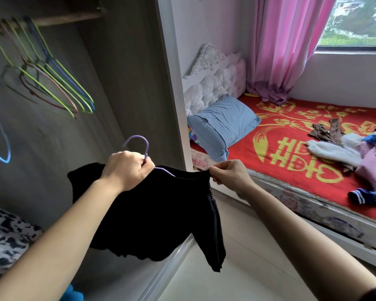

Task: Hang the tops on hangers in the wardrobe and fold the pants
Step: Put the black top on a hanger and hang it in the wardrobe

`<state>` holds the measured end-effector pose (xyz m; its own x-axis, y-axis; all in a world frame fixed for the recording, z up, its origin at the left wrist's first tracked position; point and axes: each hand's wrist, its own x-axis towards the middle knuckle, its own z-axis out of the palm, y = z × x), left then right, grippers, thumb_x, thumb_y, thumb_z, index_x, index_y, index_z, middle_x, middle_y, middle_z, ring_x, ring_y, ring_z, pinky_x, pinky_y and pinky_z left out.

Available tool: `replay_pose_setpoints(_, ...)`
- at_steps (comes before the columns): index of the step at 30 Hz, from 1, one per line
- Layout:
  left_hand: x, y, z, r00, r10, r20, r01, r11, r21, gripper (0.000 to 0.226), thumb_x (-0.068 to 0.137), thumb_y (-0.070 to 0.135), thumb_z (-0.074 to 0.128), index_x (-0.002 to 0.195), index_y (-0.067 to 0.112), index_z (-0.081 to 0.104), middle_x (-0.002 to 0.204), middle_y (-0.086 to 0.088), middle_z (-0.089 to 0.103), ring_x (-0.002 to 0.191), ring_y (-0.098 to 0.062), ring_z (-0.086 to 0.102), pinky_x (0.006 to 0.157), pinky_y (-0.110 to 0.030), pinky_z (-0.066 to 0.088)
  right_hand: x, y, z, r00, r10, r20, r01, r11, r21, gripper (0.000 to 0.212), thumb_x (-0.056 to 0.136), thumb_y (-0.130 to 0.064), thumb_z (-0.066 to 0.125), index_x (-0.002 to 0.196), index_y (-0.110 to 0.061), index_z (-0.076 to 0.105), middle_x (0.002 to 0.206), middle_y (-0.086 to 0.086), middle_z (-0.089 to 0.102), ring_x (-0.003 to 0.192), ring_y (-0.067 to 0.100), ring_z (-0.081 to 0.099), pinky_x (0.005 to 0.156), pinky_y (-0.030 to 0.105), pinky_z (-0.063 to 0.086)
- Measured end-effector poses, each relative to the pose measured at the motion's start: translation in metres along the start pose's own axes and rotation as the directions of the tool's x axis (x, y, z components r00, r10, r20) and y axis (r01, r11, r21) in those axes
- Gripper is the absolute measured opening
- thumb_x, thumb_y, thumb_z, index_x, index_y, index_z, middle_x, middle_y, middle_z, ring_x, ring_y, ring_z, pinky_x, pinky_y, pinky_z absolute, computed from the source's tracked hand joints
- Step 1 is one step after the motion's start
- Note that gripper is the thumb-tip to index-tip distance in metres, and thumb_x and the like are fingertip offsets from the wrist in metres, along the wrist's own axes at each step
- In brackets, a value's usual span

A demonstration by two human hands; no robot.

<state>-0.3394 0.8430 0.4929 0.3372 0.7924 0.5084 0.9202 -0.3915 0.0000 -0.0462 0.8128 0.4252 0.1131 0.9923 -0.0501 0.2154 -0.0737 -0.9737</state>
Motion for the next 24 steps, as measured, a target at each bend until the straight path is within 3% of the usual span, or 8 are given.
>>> replay_pose_setpoints(2, 0.002, 0.011, 0.004, 0.999, -0.023, 0.04, 0.025, 0.998, -0.053, 0.048, 0.086, 0.054, 0.033, 0.057, 0.022, 0.052, 0.06, -0.002, 0.063, 0.065, -0.034, 0.062, 0.057, -0.029, 0.035, 0.001, -0.013, 0.013, 0.998, -0.033, 0.05, 0.035, 0.999, -0.039, 0.017, 0.081, -0.023, 0.071, 0.067, -0.027, 0.08, 0.058, -0.006, 0.07, 0.051, 0.002, 0.058, 0.055, 0.018, 0.05)
replay_pose_setpoints(5, 0.006, 0.022, 0.006, 0.976, -0.123, 0.177, 0.173, 0.936, -0.306, 0.044, 0.092, 0.062, 0.045, 0.06, 0.033, 0.054, 0.05, 0.01, 0.053, 0.052, -0.016, 0.05, 0.053, -0.029, 0.033, 0.001, -0.022, 0.034, 0.987, -0.018, 0.157, 0.023, 0.999, -0.031, 0.019, 0.088, -0.021, 0.069, 0.073, -0.024, 0.079, 0.063, -0.005, 0.073, 0.054, 0.001, 0.063, 0.055, 0.013, 0.05)
replay_pose_setpoints(7, 0.008, 0.024, 0.004, 0.937, -0.164, 0.307, 0.307, 0.807, -0.505, 0.036, 0.09, 0.056, 0.06, 0.062, 0.033, 0.059, 0.046, 0.014, 0.048, 0.046, -0.007, 0.043, 0.048, -0.024, 0.033, 0.001, -0.023, 0.038, 0.989, -0.037, 0.144, 0.045, 0.998, -0.053, 0.019, 0.09, -0.019, 0.066, 0.079, -0.027, 0.078, 0.066, -0.007, 0.073, 0.057, 0.001, 0.065, 0.06, 0.015, 0.052)
replay_pose_setpoints(10, 0.003, 0.025, 0.002, 0.886, -0.128, 0.445, 0.419, 0.631, -0.653, 0.016, 0.091, 0.032, 0.068, 0.076, 0.026, 0.071, 0.059, 0.017, 0.061, 0.055, 0.004, 0.051, 0.057, -0.01, 0.039, 0.003, -0.025, 0.037, 0.992, -0.111, 0.058, 0.116, 0.987, -0.108, 0.017, 0.089, -0.016, 0.065, 0.086, -0.027, 0.078, 0.064, -0.014, 0.071, 0.058, -0.001, 0.064, 0.064, 0.016, 0.05)
replay_pose_setpoints(13, -0.002, 0.033, 0.002, 0.882, -0.13, 0.453, 0.437, 0.59, -0.679, 0.011, 0.094, 0.019, 0.065, 0.098, 0.013, 0.073, 0.082, 0.01, 0.067, 0.068, 0.006, 0.057, 0.067, -0.004, 0.041, -0.004, -0.037, 0.051, 0.98, -0.197, 0.017, 0.197, 0.973, -0.123, 0.017, 0.087, -0.018, 0.064, 0.093, -0.024, 0.079, 0.062, -0.015, 0.07, 0.059, -0.001, 0.065, 0.069, 0.018, 0.053)
replay_pose_setpoints(18, -0.012, 0.041, 0.008, 0.875, -0.203, 0.439, 0.484, 0.362, -0.797, 0.016, 0.092, 0.009, 0.066, 0.104, 0.0, 0.071, 0.083, 0.001, 0.07, 0.072, -0.001, 0.06, 0.068, -0.01, 0.047, -0.012, -0.047, 0.055, 0.961, -0.269, 0.059, 0.275, 0.95, -0.147, 0.02, 0.089, -0.017, 0.065, 0.104, -0.021, 0.078, 0.075, -0.007, 0.076, 0.069, 0.003, 0.07, 0.083, 0.027, 0.059)
replay_pose_setpoints(22, -0.013, 0.036, 0.007, 0.891, -0.229, 0.393, 0.451, 0.337, -0.827, 0.017, 0.09, 0.006, 0.068, 0.106, 0.003, 0.072, 0.085, 0.004, 0.073, 0.078, 0.0, 0.065, 0.075, -0.01, 0.048, -0.006, -0.051, 0.033, 0.955, -0.293, 0.051, 0.295, 0.906, -0.302, 0.03, 0.089, -0.014, 0.067, 0.118, -0.011, 0.073, 0.1, 0.002, 0.077, 0.093, 0.012, 0.072, 0.096, 0.031, 0.053)
replay_pose_setpoints(24, -0.011, 0.035, 0.006, 0.897, -0.217, 0.385, 0.438, 0.322, -0.839, 0.016, 0.091, 0.008, 0.066, 0.105, 0.004, 0.073, 0.089, 0.001, 0.074, 0.085, -0.006, 0.066, 0.08, -0.014, 0.05, -0.007, -0.054, 0.026, 0.95, -0.281, 0.135, 0.31, 0.892, -0.329, 0.037, 0.087, -0.008, 0.064, 0.124, -0.01, 0.07, 0.102, 0.0, 0.076, 0.095, 0.011, 0.071, 0.098, 0.029, 0.051)
